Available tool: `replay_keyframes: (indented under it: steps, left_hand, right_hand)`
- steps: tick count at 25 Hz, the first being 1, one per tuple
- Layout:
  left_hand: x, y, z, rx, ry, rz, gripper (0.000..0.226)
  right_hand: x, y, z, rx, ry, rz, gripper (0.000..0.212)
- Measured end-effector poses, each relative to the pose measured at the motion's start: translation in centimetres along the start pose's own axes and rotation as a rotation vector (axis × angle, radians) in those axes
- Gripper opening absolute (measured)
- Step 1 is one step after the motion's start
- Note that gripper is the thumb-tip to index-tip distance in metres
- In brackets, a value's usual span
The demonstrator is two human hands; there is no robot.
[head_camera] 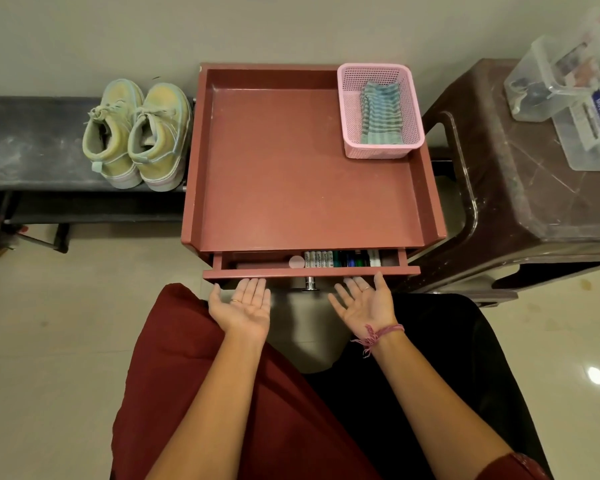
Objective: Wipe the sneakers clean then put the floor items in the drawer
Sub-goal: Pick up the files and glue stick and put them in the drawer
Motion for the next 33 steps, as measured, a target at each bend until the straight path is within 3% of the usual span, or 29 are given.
replay_keyframes:
  steps: [20,33]
  left_hand:
    - [-4.5,0.7,0.2,0.046,-0.114,0.284,0.076]
    - [-4.9,0.8,0.6,0.033,-0.078,0.317,0.077]
  right_hand:
    - [-2.8,2.5,1.9,0.017,-0.035,0.112,0.067]
    - [-3.6,2.6,1.6,0.026,0.046,0.182,0.072]
Point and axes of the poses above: each hand's wrist, its own y-axis towards the middle knuckle, its own x-axis out of the back of the hand, z = x × y, the point moved 9 cm from there along y, towards the middle knuckle, and after that the axes turned 2 degrees about -x, right-handed, at the moved point
